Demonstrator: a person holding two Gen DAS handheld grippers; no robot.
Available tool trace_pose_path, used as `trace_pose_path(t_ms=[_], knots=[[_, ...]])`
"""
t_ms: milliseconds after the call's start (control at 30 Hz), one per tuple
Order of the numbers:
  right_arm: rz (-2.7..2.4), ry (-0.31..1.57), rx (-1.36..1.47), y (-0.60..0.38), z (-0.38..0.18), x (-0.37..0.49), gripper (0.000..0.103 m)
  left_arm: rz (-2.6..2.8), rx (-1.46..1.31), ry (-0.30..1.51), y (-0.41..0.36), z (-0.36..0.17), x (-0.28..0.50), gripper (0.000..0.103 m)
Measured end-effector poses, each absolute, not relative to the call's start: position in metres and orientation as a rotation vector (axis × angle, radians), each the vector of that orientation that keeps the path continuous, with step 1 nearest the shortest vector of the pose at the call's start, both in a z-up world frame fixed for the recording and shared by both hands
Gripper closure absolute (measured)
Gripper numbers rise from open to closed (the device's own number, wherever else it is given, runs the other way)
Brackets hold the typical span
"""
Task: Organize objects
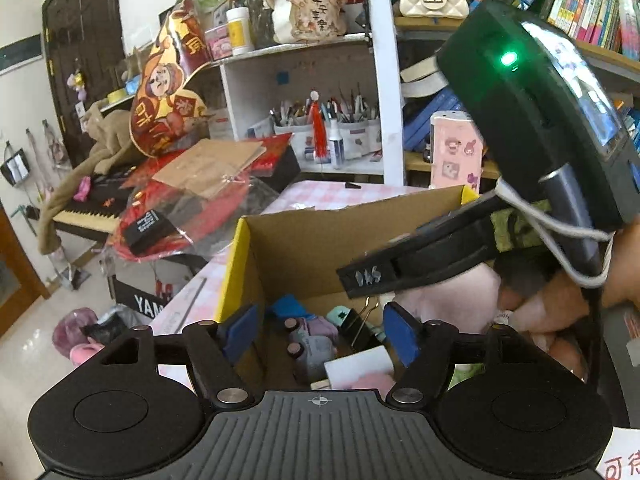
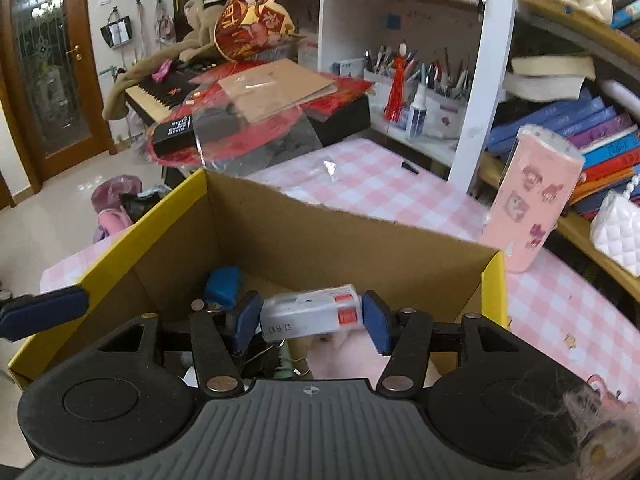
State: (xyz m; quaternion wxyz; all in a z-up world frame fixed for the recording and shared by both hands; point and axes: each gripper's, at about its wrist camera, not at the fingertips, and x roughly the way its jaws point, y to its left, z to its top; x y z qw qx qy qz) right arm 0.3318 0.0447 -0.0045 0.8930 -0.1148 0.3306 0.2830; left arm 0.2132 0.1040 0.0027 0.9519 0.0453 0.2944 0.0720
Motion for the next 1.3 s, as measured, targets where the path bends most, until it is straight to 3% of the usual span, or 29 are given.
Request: trace_pose_path(t_ms=[67, 367, 600, 1033, 1300], knots=[[0.581, 0.662, -0.205, 0.040, 0.001, 0.327, 0.041, 0.149, 0.084, 0.596, 0.107, 0.005, 0.209, 0.031], [0.486, 0.542, -0.047, 0.000, 0.043, 0.276, 0.038, 0.116, 0.004, 0.538, 0.120, 0.027, 0.184, 0.030], [0.281, 0.472, 0.065, -0.057, 0.062, 0.215, 0.036, 0.056, 0.047, 0.468, 0.113, 0.036, 0.150, 0.022], [-0.162, 0.572, 0.127, -0.116, 0.002, 0.078, 0.036, -0.146, 0.078, 0.608, 0.077, -0.005, 0.092, 0.014], [-0.282, 0.628, 0.142, -0.120, -0.026, 0.025, 0.035, -0.187, 0.077, 0.603, 0.058, -0.012, 0.064, 0.009]])
